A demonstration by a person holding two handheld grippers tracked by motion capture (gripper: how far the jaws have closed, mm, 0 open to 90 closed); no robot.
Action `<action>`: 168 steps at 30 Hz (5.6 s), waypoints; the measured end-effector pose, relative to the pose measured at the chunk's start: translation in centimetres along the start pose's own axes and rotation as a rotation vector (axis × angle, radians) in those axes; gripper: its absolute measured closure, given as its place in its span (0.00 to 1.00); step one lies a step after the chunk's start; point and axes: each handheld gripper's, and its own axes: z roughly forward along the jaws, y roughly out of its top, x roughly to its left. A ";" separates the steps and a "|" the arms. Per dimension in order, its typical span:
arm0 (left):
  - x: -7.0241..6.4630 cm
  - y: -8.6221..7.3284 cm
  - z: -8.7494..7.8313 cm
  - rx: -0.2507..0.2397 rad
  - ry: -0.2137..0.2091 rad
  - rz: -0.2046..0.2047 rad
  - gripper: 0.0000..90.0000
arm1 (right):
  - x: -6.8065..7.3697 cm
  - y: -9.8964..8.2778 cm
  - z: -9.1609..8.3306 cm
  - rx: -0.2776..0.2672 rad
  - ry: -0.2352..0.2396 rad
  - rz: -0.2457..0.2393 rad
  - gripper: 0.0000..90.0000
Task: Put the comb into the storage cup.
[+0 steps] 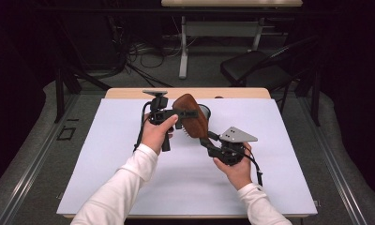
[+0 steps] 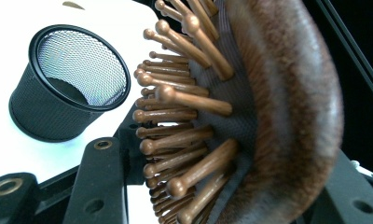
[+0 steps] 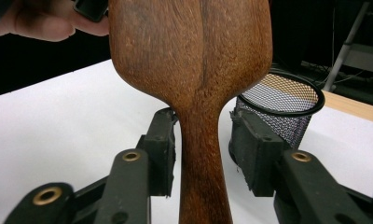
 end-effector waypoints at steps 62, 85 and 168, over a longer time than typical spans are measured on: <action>1.7 1.0 -1.6 -0.085 0.064 -0.036 0.53 | 0.0 1.4 0.4 0.114 0.018 0.063 0.30; 1.1 2.6 -2.3 -0.129 0.112 -0.012 0.53 | -0.1 1.6 0.0 0.093 0.017 0.042 0.15; 0.7 7.4 -3.5 -0.349 0.249 -0.001 0.53 | -1.3 1.7 -0.9 0.095 0.062 0.110 0.00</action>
